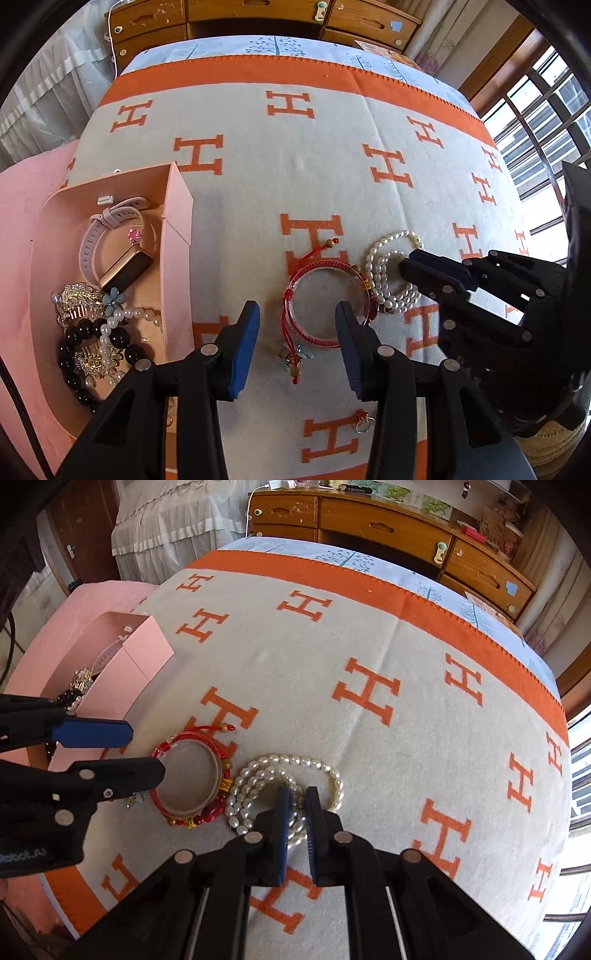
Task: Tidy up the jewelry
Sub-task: 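Grasp the pearl bracelet with the right tool while the left tool grasps the red cord bracelet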
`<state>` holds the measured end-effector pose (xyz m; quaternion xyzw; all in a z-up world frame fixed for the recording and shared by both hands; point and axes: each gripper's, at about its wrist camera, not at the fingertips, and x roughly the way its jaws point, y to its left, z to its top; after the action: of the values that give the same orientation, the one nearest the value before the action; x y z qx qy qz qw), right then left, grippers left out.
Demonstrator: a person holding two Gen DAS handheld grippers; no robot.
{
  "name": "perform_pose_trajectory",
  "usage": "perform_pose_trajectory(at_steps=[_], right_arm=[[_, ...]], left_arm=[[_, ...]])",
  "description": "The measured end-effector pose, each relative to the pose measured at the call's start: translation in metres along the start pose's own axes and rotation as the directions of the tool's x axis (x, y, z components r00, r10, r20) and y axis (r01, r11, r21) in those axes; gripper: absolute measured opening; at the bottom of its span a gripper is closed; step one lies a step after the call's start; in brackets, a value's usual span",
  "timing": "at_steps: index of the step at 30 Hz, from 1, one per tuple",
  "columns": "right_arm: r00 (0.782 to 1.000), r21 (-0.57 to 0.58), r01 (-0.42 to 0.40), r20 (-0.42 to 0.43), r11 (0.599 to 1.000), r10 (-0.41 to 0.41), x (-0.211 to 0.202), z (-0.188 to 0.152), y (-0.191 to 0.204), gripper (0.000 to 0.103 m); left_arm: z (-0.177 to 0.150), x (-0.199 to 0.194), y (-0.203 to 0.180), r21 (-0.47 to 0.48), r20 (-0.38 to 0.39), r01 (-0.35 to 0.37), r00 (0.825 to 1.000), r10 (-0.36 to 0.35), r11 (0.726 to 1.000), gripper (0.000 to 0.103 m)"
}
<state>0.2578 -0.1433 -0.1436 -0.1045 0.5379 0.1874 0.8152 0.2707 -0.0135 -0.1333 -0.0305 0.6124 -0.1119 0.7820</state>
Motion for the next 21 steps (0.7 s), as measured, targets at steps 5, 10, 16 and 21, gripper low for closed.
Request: perform_pose_trajectory(at_steps=[5,10,16,21], right_arm=[[0.995,0.072,-0.093,0.042,0.993,0.09,-0.021,-0.003,-0.009,0.005],[0.988,0.1,-0.131,0.099,0.986,0.122,-0.046,-0.005,-0.014,0.005],[0.972,0.124,-0.189,0.163,0.974,0.168,-0.068,0.0,-0.016,0.005],[0.958,0.125,-0.22,0.217,0.968,0.189,-0.089,0.005,-0.012,0.005]], left_arm=[[0.002,0.012,-0.007,0.024,-0.023,-0.021,1.0,0.021,0.999,0.037],[0.001,0.023,-0.015,0.041,-0.046,-0.037,0.998,0.038,0.998,0.022],[0.001,0.025,-0.015,0.004,-0.042,-0.037,0.998,0.037,0.999,0.008],[-0.005,0.011,-0.011,-0.03,0.003,0.016,1.0,-0.015,0.999,0.004]])
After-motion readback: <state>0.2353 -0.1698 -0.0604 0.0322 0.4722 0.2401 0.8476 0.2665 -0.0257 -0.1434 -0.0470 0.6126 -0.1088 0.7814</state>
